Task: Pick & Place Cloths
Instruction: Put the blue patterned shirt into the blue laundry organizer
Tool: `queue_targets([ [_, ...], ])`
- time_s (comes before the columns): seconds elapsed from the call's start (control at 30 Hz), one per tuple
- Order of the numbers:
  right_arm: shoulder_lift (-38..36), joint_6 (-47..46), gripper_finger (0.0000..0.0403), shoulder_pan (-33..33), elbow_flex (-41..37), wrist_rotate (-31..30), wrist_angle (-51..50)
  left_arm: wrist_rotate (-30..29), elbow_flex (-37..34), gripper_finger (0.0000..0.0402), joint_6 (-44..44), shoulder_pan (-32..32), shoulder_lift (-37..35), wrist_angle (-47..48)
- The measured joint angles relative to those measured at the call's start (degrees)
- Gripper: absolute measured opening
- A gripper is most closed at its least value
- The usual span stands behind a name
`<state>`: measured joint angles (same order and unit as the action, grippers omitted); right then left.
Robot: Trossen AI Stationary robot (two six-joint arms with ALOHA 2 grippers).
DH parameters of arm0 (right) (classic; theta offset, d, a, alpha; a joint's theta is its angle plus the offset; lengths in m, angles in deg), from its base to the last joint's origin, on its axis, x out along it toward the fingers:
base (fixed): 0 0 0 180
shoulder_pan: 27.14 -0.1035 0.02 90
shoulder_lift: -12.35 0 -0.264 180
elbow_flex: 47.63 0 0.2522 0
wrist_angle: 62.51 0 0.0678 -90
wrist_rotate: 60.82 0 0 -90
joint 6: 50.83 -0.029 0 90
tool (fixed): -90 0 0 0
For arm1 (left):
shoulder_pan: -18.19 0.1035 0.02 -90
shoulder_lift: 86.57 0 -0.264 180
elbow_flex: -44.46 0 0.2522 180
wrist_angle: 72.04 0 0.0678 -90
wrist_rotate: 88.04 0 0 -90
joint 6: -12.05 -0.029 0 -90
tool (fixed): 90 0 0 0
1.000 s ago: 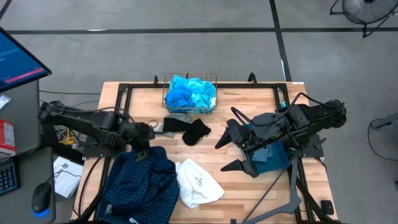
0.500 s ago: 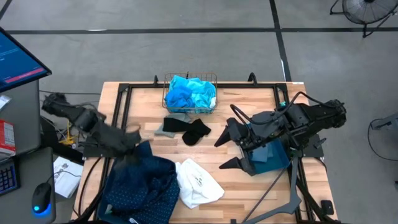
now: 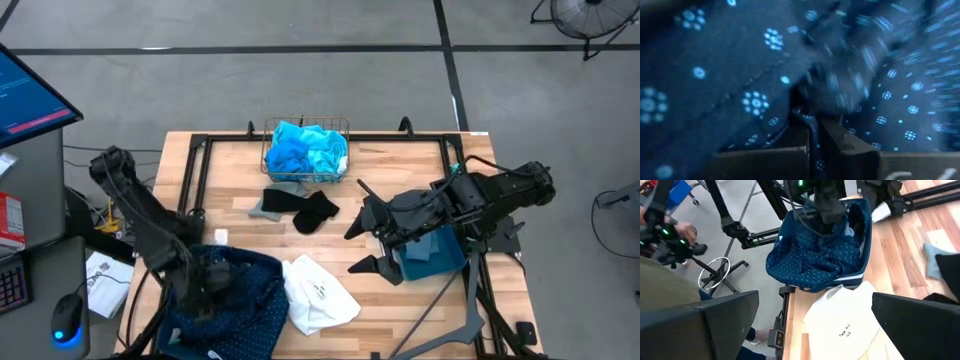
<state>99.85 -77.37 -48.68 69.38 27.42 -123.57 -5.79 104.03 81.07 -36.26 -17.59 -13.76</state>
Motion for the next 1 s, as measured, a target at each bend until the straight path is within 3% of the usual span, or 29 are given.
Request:
queue_targets([
  [0.33, -0.02, -2.01, 0.0379, 0.36, -0.04, 0.02, 0.67, 1.11, -11.93, 0.001, 5.44, -2.08, 6.68, -16.68],
  [0.67, -0.02, 0.02, 0.0379, 0.08, -0.04, 0.17, 0.62, 3.58, -12.72, 0.0013, 3.19, -1.42, 5.77, -18.19],
  [0.83, -0.02, 1.2, 0.0379, 0.08, -0.04, 0.19, 0.62, 5.21, -13.22, 0.0024, 3.34, 0.81, -1.78, -17.69],
  [1.0, -0.02, 2.95, 0.0379, 0.08, -0.04, 0.2, 0.62, 5.04, -13.08, 0.0069, 3.36, 1.71, -14.23, -18.11],
])
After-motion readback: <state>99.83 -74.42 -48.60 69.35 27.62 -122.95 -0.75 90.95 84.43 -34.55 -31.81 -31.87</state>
